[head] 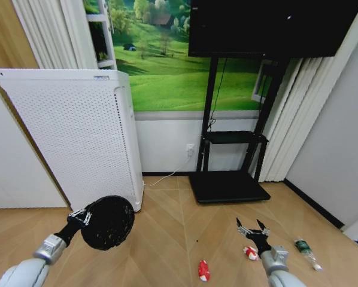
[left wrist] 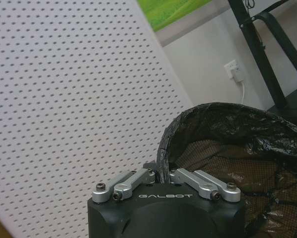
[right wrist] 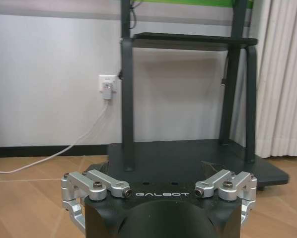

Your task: Pick up the trash bin and place the garbage on the floor into it.

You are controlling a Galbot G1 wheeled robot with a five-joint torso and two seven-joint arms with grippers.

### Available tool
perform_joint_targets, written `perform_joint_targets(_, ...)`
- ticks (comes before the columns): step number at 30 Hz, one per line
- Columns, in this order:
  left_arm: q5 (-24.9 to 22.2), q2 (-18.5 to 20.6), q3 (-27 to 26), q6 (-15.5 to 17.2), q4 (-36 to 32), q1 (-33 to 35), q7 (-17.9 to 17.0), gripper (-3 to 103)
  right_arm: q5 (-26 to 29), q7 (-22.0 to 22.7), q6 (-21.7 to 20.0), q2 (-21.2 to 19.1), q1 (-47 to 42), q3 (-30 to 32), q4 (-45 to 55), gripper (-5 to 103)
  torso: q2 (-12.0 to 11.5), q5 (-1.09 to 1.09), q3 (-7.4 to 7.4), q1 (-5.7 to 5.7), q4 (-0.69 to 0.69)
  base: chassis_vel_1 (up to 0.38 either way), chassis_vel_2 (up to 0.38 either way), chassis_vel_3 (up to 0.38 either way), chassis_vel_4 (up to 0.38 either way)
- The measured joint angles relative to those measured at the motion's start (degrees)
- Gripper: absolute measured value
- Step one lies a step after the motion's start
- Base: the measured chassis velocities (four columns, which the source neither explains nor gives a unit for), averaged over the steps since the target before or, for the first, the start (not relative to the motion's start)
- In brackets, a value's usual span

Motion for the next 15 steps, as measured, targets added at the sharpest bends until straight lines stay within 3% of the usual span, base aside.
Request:
perform_joint_targets(2,0.04,-0.04,0.05,-0.1,-0.01,-0.1,-0.04,6,0.01,0.04,0.55,0.03,0.0,-0.05,-0.14,100,0.0,0.13,0.0,0.01,0.02,0.378,0.339,-0.355,-0.341)
perform_joint_targets(3,0.1,-0.09,0.19,-0.09,0.0,-0.12,-0.03,6,-0.02,0.05,0.95,0.05,-0.02,-0.07,-0.24,100,0.0,0.02,-0.01,0.0,-0.02,0.346,0.339,-0.355,-0.346)
perform_joint_targets(4,0.17,-0.14,0.28,-0.09,0.09,-0.16,-0.02,6,-0.03,0.13,1.37,0.06,0.0,-0.11,-0.24,100,0.0,-0.08,0.0,0.0,0.04,0.346,0.331,-0.325,-0.346)
perform_joint_targets(5,0.2,-0.17,0.34,-0.09,0.11,-0.18,-0.02,6,-0.03,0.41,1.51,0.11,-0.05,-0.19,-0.25,100,0.0,0.06,-0.01,-0.01,0.0,0.372,0.331,-0.327,-0.374)
perform_joint_targets(7,0.22,-0.16,0.34,-0.17,0.11,-0.25,-0.06,6,-0.04,0.58,1.6,0.14,-0.05,-0.31,-0.25,100,0.0,0.15,-0.01,0.0,0.02,0.342,0.319,-0.327,-0.34)
perform_joint_targets(8,0.3,-0.23,0.45,-0.21,0.2,-0.29,-0.09,6,-0.37,0.76,1.63,0.12,-0.05,-0.3,-0.24,100,0.0,-0.01,-0.01,0.0,-0.01,0.312,0.278,-0.306,-0.306)
perform_joint_targets(10,0.36,-0.31,0.58,-0.2,0.3,-0.3,-0.08,6,-0.66,0.97,1.62,0.07,-0.06,-0.3,-0.21,100,0.0,-0.08,-0.01,-0.01,-0.01,0.232,0.278,-0.171,-0.238)
perform_joint_targets(12,0.37,-0.55,0.86,-0.21,0.3,-0.55,-0.17,6,-0.64,2.11,0.3,-0.48,-0.49,-0.84,0.06,100,0.0,0.11,-0.01,-0.01,0.02,0.197,0.06,-0.127,-0.12)
perform_joint_targets(15,0.38,-1.23,1.47,-0.13,0.31,-1.01,-0.41,6,-0.4,3.2,-1.27,-3.13,-2.05,-2.64,0.2,100,0.0,0.0,0.0,0.0,0.06,0.089,0.041,0.008,-0.065)
